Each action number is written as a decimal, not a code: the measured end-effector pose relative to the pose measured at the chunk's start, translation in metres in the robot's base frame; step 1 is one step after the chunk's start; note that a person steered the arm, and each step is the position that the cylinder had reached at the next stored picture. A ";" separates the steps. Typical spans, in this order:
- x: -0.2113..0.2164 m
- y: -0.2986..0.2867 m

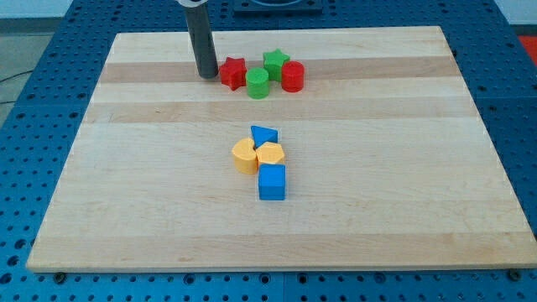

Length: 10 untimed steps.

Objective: Push the yellow blocks and blue blocks slightly upwards

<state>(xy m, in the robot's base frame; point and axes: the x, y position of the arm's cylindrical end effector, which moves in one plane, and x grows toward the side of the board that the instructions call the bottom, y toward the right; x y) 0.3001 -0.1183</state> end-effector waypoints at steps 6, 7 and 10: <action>-0.077 0.099; -0.064 0.139; -0.005 0.178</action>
<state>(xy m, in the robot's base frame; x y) 0.2948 0.0592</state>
